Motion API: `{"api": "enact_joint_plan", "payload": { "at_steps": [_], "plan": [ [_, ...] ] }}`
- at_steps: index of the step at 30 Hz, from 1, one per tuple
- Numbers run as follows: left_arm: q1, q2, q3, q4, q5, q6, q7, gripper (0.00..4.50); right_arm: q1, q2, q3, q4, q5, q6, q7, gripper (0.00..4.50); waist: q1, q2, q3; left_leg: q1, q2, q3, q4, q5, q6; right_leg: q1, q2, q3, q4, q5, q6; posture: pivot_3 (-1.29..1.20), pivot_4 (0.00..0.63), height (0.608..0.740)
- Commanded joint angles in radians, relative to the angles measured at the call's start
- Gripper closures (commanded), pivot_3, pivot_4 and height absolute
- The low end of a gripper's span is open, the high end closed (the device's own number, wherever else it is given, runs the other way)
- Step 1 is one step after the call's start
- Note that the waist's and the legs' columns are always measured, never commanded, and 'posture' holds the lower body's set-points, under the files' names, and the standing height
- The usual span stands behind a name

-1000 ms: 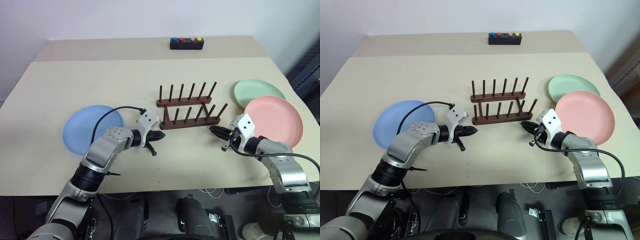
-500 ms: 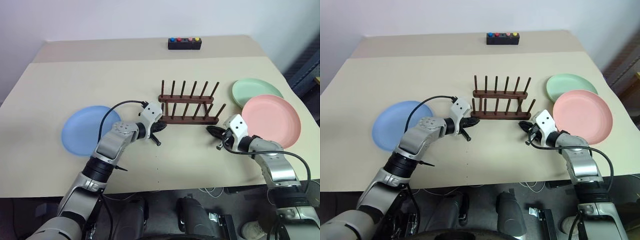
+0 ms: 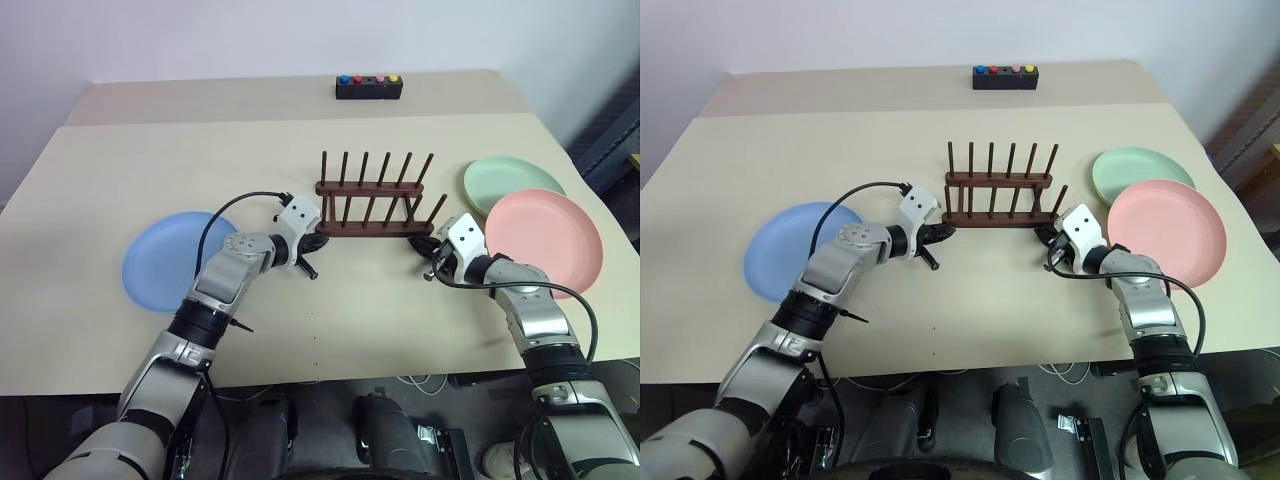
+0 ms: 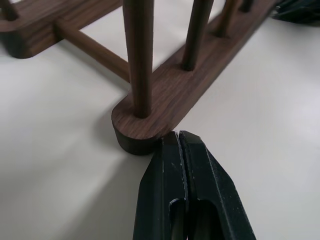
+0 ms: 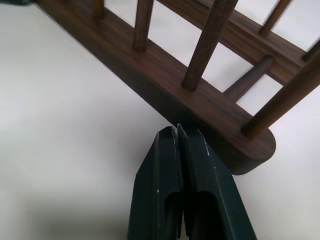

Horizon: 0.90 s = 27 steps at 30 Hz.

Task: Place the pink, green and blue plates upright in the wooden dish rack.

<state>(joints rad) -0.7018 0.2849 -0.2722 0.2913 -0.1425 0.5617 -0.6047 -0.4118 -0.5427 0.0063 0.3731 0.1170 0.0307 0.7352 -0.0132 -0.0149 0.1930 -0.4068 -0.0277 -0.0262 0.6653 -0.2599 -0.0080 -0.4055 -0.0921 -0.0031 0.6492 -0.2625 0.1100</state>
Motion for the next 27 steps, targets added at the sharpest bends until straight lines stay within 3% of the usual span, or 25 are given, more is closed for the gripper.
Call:
{"api": "enact_joint_plan", "payload": {
  "at_steps": [1, 12, 20, 27],
  "plan": [
    [-0.041, -0.008, 0.029, 0.08, 0.032, -0.058, 0.015, 4.5, -0.039, 0.01, 0.004, 0.022, -0.014, -0.033, 0.002, 4.42, -0.001, 0.0, 0.0, 0.0, 0.0, 0.0, 0.0, 0.0, 0.0, 0.0, 0.0, 0.0, 0.0, 0.0, 0.0, 0.0, 0.15, 0.74],
    [-0.155, -0.017, 0.058, 0.311, 0.068, -0.195, -0.025, 4.5, -0.204, 0.023, 0.036, 0.277, -0.086, -0.178, -0.004, 4.42, -0.001, 0.0, 0.0, -0.001, 0.0, 0.0, 0.0, 0.0, -0.001, -0.001, 0.0, 0.0, 0.0, 0.0, 0.0, 0.0, 0.15, 0.74],
    [-0.157, -0.046, 0.067, 0.332, 0.089, -0.218, -0.021, 4.5, -0.32, 0.043, 0.035, 0.452, -0.116, -0.258, -0.024, 4.42, -0.003, 0.0, 0.0, 0.0, 0.0, 0.0, 0.0, 0.001, -0.001, -0.001, 0.0, 0.0, 0.0, 0.0, 0.0, 0.0, 0.15, 0.74],
    [-0.158, -0.058, 0.078, 0.336, 0.099, -0.226, -0.022, 4.5, -0.321, 0.055, 0.033, 0.443, -0.105, -0.27, 0.006, 4.42, -0.001, 0.0, 0.0, -0.001, 0.0, 0.0, 0.0, 0.001, -0.001, -0.001, 0.0, 0.0, 0.0, 0.0, 0.0, 0.0, 0.15, 0.74]
  ]
}}
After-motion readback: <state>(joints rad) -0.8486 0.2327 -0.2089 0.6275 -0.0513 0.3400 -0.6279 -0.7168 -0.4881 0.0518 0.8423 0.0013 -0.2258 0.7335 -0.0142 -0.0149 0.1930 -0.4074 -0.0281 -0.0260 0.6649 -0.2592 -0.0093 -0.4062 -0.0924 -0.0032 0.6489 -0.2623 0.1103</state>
